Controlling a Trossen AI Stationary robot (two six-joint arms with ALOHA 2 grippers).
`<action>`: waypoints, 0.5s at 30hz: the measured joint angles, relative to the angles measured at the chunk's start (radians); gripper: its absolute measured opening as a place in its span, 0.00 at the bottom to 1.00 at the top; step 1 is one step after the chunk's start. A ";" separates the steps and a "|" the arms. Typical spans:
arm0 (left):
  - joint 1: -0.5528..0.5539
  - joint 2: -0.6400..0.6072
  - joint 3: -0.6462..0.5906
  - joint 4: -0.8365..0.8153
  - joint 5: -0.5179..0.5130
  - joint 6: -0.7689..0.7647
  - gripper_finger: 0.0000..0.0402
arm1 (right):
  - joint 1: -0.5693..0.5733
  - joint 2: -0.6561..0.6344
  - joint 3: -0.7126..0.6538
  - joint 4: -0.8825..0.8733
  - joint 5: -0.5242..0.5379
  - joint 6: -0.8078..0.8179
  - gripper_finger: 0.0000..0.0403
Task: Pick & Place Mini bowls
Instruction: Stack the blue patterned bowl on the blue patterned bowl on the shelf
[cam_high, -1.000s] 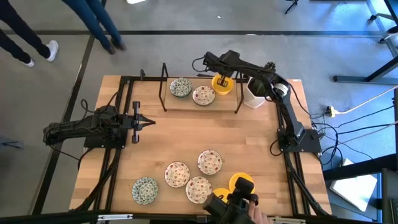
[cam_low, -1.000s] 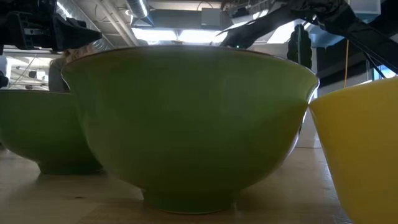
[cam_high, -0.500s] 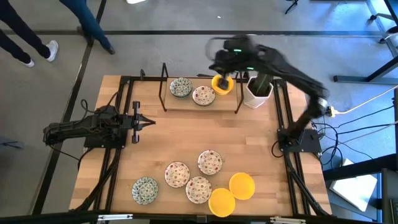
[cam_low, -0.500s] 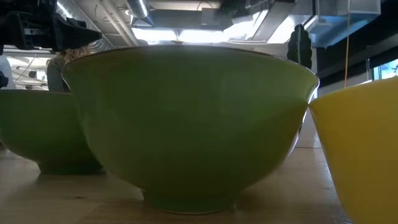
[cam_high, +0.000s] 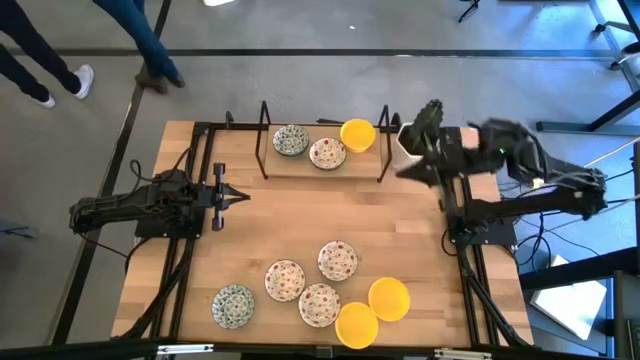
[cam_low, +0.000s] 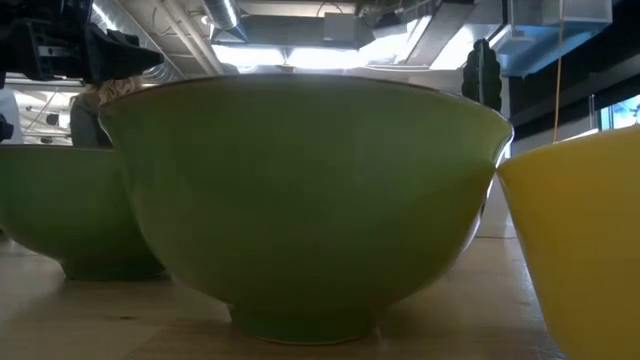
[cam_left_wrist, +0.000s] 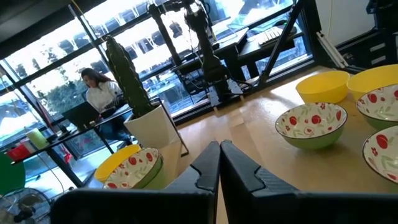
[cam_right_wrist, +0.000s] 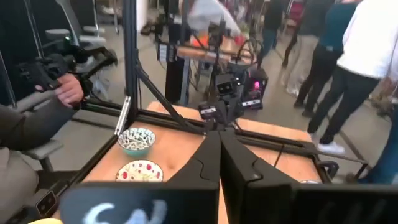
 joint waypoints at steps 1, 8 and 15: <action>0.000 0.000 0.000 0.000 0.000 -0.006 0.02 | 0.006 -0.049 -0.069 0.043 0.001 0.003 0.00; 0.000 0.000 0.000 0.000 0.000 -0.019 0.01 | 0.010 -0.339 -0.476 0.291 0.000 0.070 0.00; 0.000 0.000 0.000 0.000 0.000 -0.012 0.01 | 0.011 -0.491 -0.715 0.403 -0.051 0.106 0.00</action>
